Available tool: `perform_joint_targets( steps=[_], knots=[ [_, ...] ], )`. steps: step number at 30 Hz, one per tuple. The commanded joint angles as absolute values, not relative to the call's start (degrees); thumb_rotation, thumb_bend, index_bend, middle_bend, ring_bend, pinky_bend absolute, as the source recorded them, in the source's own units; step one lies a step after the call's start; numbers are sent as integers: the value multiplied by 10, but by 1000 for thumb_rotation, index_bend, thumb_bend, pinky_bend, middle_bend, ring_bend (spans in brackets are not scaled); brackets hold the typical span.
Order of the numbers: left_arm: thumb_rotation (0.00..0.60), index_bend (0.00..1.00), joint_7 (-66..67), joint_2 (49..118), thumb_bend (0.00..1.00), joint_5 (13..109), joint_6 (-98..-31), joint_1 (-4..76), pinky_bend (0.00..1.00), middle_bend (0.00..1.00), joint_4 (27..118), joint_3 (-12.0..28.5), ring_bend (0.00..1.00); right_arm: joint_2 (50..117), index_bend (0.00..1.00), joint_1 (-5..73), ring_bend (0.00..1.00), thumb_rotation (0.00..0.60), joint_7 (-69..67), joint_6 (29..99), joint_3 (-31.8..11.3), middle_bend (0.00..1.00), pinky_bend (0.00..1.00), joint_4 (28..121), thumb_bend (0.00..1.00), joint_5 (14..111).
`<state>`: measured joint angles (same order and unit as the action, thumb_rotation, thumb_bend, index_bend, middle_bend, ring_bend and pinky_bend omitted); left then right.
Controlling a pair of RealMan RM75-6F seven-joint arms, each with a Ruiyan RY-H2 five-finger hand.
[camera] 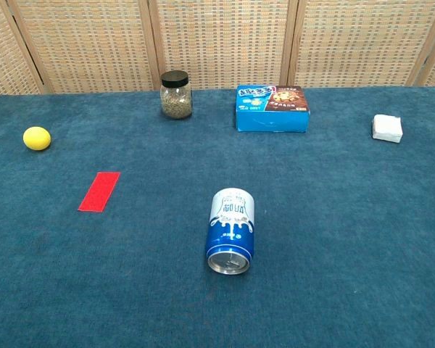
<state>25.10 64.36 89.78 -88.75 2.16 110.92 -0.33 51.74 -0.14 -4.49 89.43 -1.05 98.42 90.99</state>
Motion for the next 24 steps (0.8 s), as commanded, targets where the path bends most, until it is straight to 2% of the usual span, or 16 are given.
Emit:
perform_joint_targets(
  steps=[1,10,13,16,18,20,24],
  knots=[
    [600,0,251,643,0,896,-886,22,0,0,1109,-3,0,516,31,-1,0,600,-45,893,-10,0,0,986,0,910],
    [600,0,248,643,0,874,-854,36,0,0,1108,2,0,514,51,0,0,600,-46,888,-9,0,0,989,0,907],
    [600,0,245,649,0,840,-812,64,0,0,1100,22,0,514,53,0,0,600,-45,889,-10,0,0,992,0,907],
    [600,0,256,665,0,781,-742,111,0,0,1087,52,0,514,55,1,0,600,-44,882,-11,0,0,992,0,901],
    [600,0,279,704,0,730,-664,180,0,0,1044,92,0,516,56,7,0,600,-42,869,-14,0,0,989,0,888],
    [600,2,277,729,0,711,-639,206,0,0,1012,105,0,517,57,9,0,600,-41,863,-15,0,0,989,0,883],
    [600,128,265,787,18,677,-591,257,0,0,934,123,0,519,60,12,0,600,-40,854,-17,0,0,986,0,873]
  ],
)
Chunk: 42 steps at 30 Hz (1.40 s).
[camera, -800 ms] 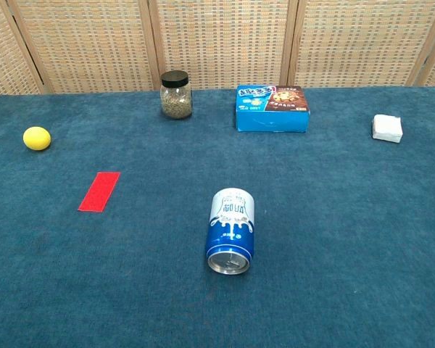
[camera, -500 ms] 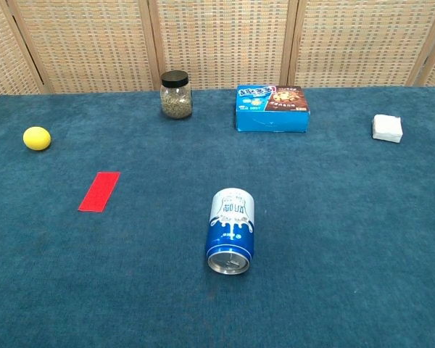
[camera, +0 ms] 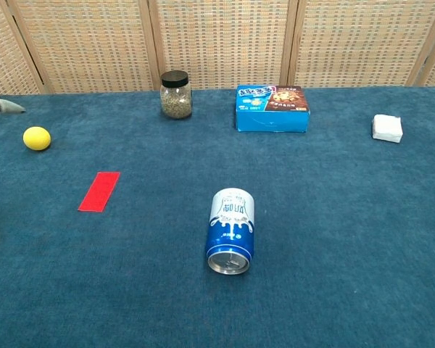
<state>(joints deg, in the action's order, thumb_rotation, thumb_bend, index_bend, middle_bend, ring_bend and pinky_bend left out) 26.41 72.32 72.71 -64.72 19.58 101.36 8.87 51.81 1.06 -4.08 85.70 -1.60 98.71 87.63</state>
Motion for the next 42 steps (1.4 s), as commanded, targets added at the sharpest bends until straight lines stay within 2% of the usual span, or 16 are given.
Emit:
perform_joint_targets(
  steps=[1,7,13,17,22,42],
  knots=[
    [600,161,266,797,40,674,-587,264,0,0,920,123,0,520,60,12,0,600,-40,853,-18,0,0,985,0,871],
    [600,295,236,833,141,678,-578,282,0,0,872,116,0,521,60,15,0,600,-40,847,-19,0,0,983,0,865],
    [600,364,211,847,156,681,-581,286,0,0,844,107,0,523,61,16,0,600,-36,843,-18,0,0,983,0,864],
    [600,375,183,856,156,690,-583,285,0,0,823,99,0,524,63,16,0,600,-35,844,-17,0,0,985,0,867],
    [600,433,125,890,198,701,-582,290,0,0,761,96,0,524,67,16,0,600,-34,843,-16,0,0,986,0,868],
    [600,455,65,967,207,720,-593,302,0,0,653,89,0,526,68,21,0,600,-38,829,-17,0,0,981,0,859]
  ],
)
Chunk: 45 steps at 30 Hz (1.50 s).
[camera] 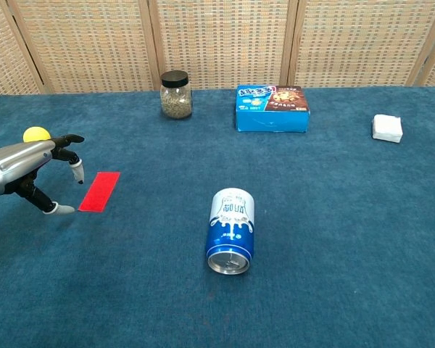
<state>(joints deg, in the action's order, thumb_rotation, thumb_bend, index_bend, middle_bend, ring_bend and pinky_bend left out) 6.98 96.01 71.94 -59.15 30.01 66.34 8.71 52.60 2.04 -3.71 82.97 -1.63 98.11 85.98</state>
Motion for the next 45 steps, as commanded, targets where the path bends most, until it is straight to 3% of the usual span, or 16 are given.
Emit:
perform_joint_targets(
  steps=[1,24,34,40,45],
  knots=[
    [600,456,65,969,207,720,-593,304,0,0,648,89,0,526,68,21,0,600,-39,829,-17,0,0,981,0,859],
    [600,462,53,1005,207,716,-577,316,0,0,594,90,0,525,72,23,0,600,-43,823,-17,0,0,978,0,856],
    [600,471,55,1021,221,712,-575,343,0,0,568,116,0,524,74,23,0,600,-46,824,-17,0,0,979,0,855],
    [600,471,51,981,221,720,-601,341,0,0,643,127,0,523,76,23,0,600,-50,821,-17,0,0,977,0,851],
    [600,471,95,929,220,709,-578,333,0,0,711,106,0,522,79,23,0,600,-52,822,-17,0,0,977,0,853]
  ],
)
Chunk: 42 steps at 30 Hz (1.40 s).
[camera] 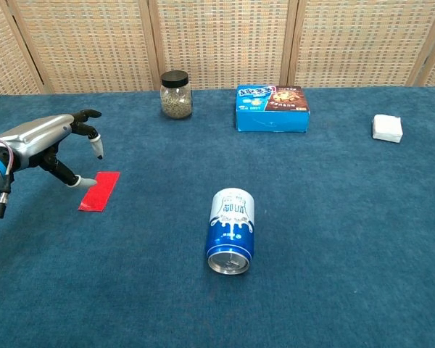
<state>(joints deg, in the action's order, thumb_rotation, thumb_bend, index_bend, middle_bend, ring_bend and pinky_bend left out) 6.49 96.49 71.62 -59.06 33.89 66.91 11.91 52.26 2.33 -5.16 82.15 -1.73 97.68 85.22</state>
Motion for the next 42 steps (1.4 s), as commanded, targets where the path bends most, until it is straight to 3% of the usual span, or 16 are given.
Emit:
perform_joint_targets(
  steps=[1,11,23,42],
  knots=[
    [600,471,107,921,220,704,-570,332,0,0,721,101,0,522,80,23,0,600,-52,823,-17,0,0,978,0,854],
    [600,497,171,910,232,661,-540,335,0,0,731,81,0,522,89,23,0,600,-53,821,-16,0,0,978,0,854],
    [600,538,143,945,277,672,-543,342,0,0,674,81,0,522,92,25,0,600,-53,817,-17,0,0,978,0,852],
    [600,538,150,955,265,666,-538,344,0,0,668,77,0,521,96,25,0,600,-57,818,-17,0,0,977,0,852]
  ],
)
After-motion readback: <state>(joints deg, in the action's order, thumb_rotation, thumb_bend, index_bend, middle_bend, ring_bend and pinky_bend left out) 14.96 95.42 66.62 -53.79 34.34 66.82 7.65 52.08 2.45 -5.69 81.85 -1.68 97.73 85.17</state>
